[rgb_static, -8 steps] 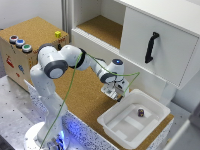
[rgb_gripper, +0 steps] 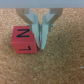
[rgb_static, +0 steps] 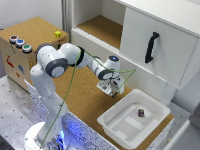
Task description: Push the pink block towards the left
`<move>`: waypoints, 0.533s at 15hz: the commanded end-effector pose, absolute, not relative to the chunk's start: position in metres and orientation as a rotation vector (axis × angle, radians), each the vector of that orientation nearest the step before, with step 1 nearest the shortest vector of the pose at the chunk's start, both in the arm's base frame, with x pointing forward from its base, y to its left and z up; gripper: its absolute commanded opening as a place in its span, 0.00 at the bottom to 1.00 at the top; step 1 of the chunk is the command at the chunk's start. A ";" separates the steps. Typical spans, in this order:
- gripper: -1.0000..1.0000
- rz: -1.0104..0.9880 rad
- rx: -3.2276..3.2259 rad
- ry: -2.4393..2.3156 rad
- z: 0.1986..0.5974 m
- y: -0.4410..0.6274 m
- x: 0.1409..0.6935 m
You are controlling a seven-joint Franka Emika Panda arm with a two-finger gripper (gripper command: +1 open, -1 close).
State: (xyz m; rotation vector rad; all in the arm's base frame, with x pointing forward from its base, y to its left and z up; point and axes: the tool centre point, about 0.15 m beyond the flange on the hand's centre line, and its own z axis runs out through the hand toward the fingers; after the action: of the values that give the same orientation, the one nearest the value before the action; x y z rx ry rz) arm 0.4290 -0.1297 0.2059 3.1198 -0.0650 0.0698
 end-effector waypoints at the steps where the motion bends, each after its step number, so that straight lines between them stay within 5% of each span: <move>1: 0.00 0.041 3.108 -0.066 0.208 -0.091 0.432; 8: 0.00 0.005 3.158 -0.140 0.215 -0.050 0.441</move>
State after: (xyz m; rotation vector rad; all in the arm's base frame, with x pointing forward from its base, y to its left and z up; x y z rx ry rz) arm 0.4375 -0.0793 0.2058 3.1484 -0.0708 0.0587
